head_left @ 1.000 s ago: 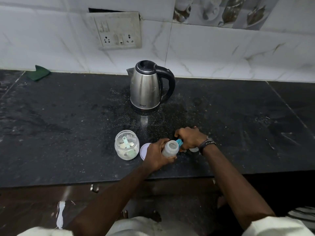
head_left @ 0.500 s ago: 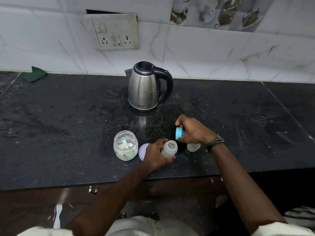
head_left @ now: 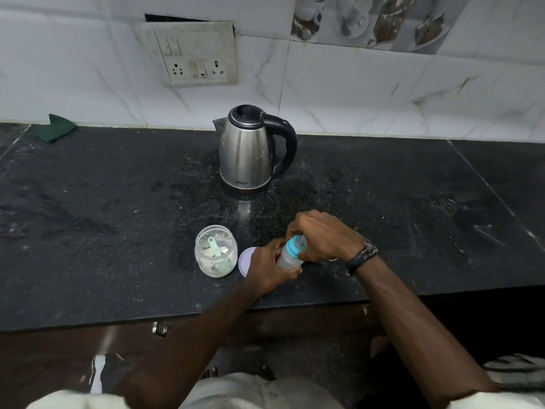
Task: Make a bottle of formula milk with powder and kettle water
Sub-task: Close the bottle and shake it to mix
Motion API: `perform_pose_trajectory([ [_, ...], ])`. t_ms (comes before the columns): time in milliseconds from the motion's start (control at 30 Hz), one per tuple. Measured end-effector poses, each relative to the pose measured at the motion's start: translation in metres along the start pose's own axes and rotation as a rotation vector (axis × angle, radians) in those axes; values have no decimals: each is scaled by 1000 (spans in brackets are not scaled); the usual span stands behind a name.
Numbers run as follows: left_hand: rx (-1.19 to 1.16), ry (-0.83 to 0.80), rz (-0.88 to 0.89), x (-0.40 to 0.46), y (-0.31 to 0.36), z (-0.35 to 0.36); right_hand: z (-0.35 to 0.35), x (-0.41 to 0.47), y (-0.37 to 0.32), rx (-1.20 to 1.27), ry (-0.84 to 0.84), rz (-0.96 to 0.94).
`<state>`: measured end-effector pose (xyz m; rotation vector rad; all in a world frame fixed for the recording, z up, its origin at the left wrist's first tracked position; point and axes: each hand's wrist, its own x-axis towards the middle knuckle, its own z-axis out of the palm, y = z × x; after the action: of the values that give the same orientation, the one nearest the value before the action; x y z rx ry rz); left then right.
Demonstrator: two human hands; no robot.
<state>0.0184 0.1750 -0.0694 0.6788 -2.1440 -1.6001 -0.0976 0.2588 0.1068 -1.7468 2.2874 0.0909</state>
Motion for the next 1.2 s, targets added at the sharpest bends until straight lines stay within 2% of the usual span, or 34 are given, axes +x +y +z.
perform_pose_trajectory([
  [267,12,9,-25,0,1,-1,8,-1,-11,-16,-16,12],
  [367,17,4,-11,-1,3,-1,6,-4,-18,-37,36,102],
  [500,16,-1,-10,-1,4,-1,13,-4,-29,-100,184,263],
  [700,40,-15,-4,-2,11,-3,14,-10,-36,-108,261,406],
  [767,49,-23,-10,-2,10,-4,8,-12,-35,-150,191,354],
  [867,28,-15,6,-2,13,-5,0,-12,-35,-153,-10,197],
  [933,-1,-8,4,-3,17,-5,0,-12,-40,-146,-56,163],
  [1067,5,-7,12,-3,16,-5,8,-9,-39,-142,49,167],
  [1200,23,5,28,-4,13,-4,22,-8,-37,-36,225,323],
])
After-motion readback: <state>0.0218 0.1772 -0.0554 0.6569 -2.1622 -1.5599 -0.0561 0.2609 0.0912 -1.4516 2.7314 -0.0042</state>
